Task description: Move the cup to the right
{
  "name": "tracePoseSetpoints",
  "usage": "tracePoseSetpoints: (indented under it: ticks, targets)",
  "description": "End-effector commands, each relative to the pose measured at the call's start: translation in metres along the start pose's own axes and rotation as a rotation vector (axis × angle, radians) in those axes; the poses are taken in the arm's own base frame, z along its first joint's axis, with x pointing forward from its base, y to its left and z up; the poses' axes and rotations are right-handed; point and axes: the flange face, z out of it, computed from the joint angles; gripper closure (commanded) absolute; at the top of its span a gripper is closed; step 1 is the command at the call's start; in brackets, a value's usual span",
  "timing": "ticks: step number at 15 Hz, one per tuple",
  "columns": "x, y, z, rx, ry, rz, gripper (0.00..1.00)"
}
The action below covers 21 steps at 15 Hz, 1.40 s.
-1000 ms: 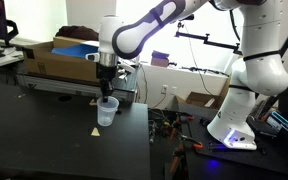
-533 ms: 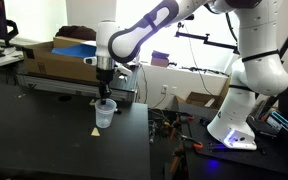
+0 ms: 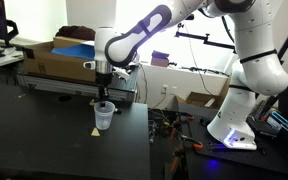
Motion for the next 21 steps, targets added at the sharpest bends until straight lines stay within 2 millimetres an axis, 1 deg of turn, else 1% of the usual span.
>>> tracePoseSetpoints:
  ticks: [1, 2, 3, 6, 7, 10, 11, 12, 13, 15, 17, 18, 19, 21]
  targets:
    - [0.004, 0.008, 0.002, 0.012, -0.018, 0.044, 0.99]
    - [0.004, 0.008, 0.003, 0.014, -0.022, 0.046, 0.70]
    - [0.005, 0.008, 0.003, 0.014, -0.023, 0.047, 0.69]
    - [0.006, 0.002, -0.006, 0.000, -0.018, 0.062, 0.49]
    - [0.006, -0.002, -0.012, -0.005, -0.010, 0.065, 0.40]
    - [0.005, -0.019, -0.038, -0.024, 0.024, 0.075, 0.18]
    - [0.004, -0.025, -0.049, -0.032, 0.038, 0.078, 0.12]
    - [0.002, -0.033, -0.062, -0.039, 0.050, 0.075, 0.04]
    - [0.001, -0.041, -0.074, -0.042, 0.062, 0.077, 0.00]
    - [-0.006, -0.059, -0.099, -0.048, 0.082, 0.063, 0.00]
    - [-0.012, -0.078, -0.120, -0.032, 0.097, 0.025, 0.00]
    - [-0.015, -0.089, -0.128, -0.011, 0.097, -0.004, 0.00]
    - [-0.018, -0.106, -0.132, 0.029, 0.074, -0.033, 0.00]
    - [-0.023, -0.131, -0.140, 0.090, 0.040, -0.086, 0.00]
